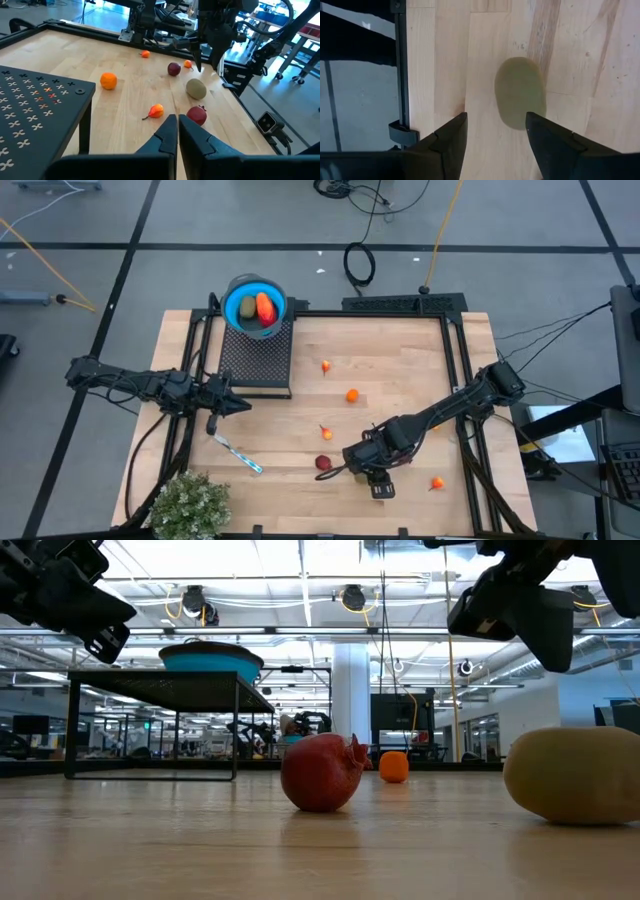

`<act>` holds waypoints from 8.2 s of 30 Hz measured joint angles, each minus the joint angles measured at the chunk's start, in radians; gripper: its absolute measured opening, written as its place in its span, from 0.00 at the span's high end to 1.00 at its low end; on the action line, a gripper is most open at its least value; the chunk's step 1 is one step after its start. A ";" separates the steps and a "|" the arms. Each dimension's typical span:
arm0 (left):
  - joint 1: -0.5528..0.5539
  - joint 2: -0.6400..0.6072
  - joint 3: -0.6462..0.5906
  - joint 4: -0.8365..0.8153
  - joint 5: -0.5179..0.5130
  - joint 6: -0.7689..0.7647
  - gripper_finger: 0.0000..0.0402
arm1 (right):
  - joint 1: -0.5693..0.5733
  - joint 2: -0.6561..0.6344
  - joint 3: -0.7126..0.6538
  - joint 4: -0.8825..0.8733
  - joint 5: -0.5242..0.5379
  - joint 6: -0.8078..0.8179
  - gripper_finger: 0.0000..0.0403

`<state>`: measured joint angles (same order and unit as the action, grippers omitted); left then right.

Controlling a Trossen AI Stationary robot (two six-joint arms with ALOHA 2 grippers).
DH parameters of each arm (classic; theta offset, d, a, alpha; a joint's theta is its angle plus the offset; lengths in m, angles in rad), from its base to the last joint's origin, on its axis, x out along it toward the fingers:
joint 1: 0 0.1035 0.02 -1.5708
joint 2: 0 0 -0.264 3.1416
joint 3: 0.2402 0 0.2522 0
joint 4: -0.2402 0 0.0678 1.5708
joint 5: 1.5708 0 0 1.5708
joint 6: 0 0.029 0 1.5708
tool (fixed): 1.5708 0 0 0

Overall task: Pick & Place Fruit
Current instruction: Put the kiwi into the blue strainer bowl on the shelf

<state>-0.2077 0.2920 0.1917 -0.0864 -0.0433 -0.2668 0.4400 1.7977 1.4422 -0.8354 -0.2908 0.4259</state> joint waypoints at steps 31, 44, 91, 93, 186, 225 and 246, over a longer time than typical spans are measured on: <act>0.000 0.000 0.000 0.000 -0.002 0.002 0.95 | 0.000 -0.001 0.000 0.048 0.053 0.081 0.16; 0.000 0.000 0.000 -0.013 -0.010 0.000 0.95 | 0.000 -0.002 -0.132 0.205 0.060 0.033 0.17; 0.000 0.000 0.000 -0.023 -0.011 -0.024 0.95 | 0.018 0.000 -0.344 0.430 0.121 0.008 0.39; 0.000 0.000 0.000 -0.023 -0.011 -0.025 0.95 | 0.018 0.001 -0.344 0.453 0.111 0.008 0.43; 0.000 0.000 0.000 -0.023 -0.054 -0.079 0.95 | -0.206 -0.273 -0.343 1.406 1.143 -0.310 0.47; 0.000 0.398 0.138 0.769 -0.443 -0.133 0.95 | -0.370 -0.274 -0.342 1.489 0.995 -1.573 0.47; 0.070 0.794 0.575 0.501 -0.445 0.131 0.53 | -0.369 -0.274 -0.342 1.489 0.996 -1.564 0.47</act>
<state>-0.1379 1.0856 0.7665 0.4142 -0.4883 -0.1354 0.0711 1.5238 1.1000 0.6537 0.7052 -1.1382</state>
